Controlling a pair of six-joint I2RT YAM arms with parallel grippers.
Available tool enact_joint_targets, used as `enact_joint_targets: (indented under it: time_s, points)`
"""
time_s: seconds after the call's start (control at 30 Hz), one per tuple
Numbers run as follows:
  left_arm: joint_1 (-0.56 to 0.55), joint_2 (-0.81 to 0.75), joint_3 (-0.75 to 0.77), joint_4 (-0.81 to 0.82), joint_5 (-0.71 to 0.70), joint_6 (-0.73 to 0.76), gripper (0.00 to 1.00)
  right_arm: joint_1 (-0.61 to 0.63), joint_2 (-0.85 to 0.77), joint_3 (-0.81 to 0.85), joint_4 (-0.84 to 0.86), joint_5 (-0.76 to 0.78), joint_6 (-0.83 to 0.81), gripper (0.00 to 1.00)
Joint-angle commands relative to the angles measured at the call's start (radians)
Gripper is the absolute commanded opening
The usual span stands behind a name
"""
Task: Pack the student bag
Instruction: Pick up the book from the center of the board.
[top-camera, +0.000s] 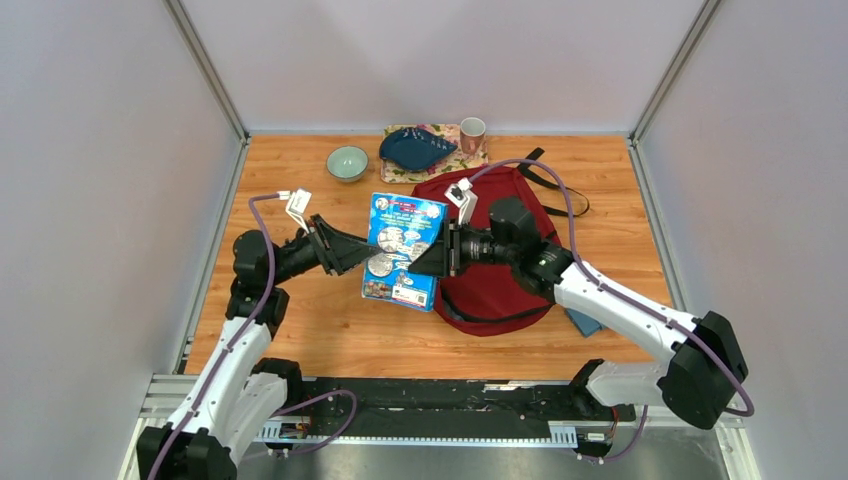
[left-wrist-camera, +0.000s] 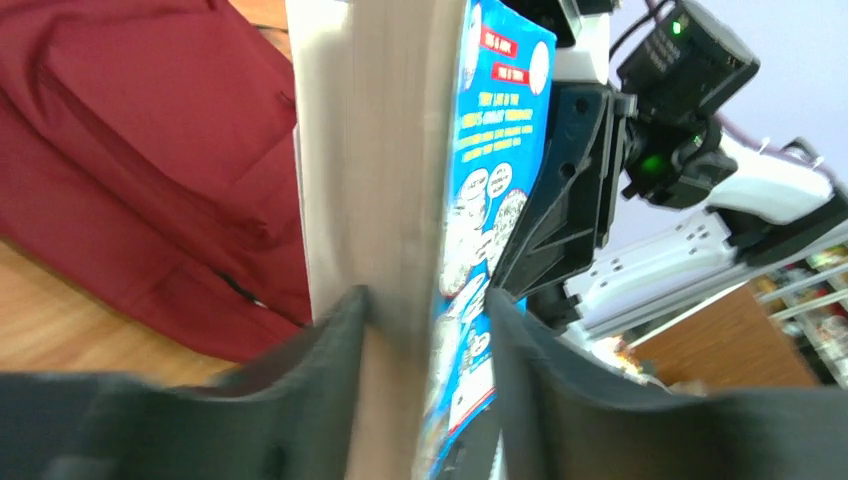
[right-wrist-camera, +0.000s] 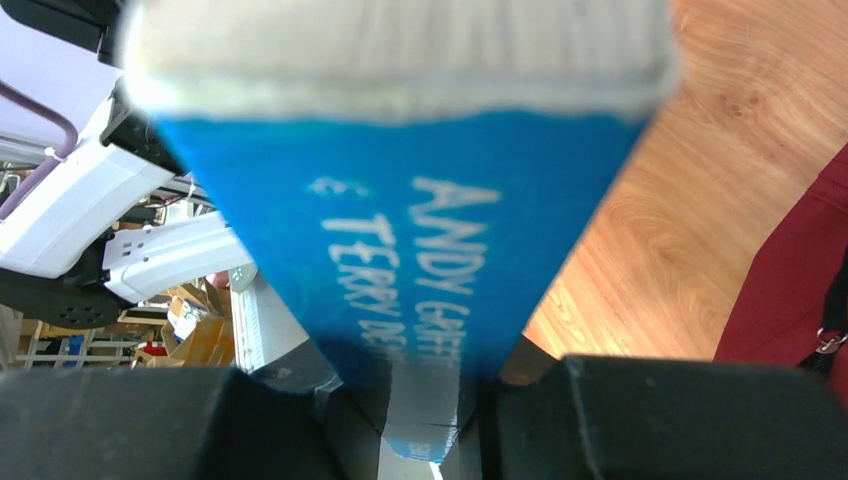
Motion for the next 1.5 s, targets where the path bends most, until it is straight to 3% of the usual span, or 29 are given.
enact_joint_targets:
  time_s: [0.0,0.17,0.6,0.83,1.0,1.2,1.3,1.33,1.4,1.43,1.47]
  points:
    - [-0.024,-0.016,0.023,-0.035,-0.033,0.039,0.74,-0.002,-0.084,-0.015,0.136,-0.028,0.010,0.00]
    - [-0.024,0.007,0.024,-0.012,-0.042,0.034,0.75,-0.007,-0.145,-0.050,0.214,-0.082,0.042,0.00]
    - [-0.068,0.119,0.022,0.376,0.065,-0.170,0.77,-0.016,-0.141,-0.040,0.289,-0.274,0.071,0.00]
    - [-0.104,0.173,0.039,0.483,0.104,-0.239,0.77,-0.021,-0.136,-0.027,0.269,-0.400,0.010,0.00]
    - [-0.144,0.228,0.054,0.624,0.125,-0.320,0.78,-0.019,-0.118,0.020,0.152,-0.504,-0.113,0.00]
    - [-0.205,0.275,0.086,0.680,0.157,-0.336,0.78,-0.024,-0.063,0.156,-0.195,-0.549,-0.360,0.01]
    - [-0.219,0.285,0.086,0.681,0.171,-0.332,0.67,-0.036,-0.029,0.193,-0.298,-0.541,-0.437,0.00]
    - [-0.219,0.286,0.085,0.681,0.176,-0.332,0.52,-0.044,-0.023,0.197,-0.324,-0.530,-0.449,0.01]
    - [-0.219,0.286,0.076,0.681,0.179,-0.335,0.34,-0.065,-0.010,0.198,-0.335,-0.503,-0.452,0.01]
    - [-0.219,0.285,0.073,0.680,0.179,-0.336,0.17,-0.074,-0.006,0.198,-0.347,-0.490,-0.451,0.02]
    - [-0.219,0.286,0.067,0.671,0.179,-0.334,0.10,-0.082,-0.001,0.198,-0.350,-0.474,-0.445,0.02]
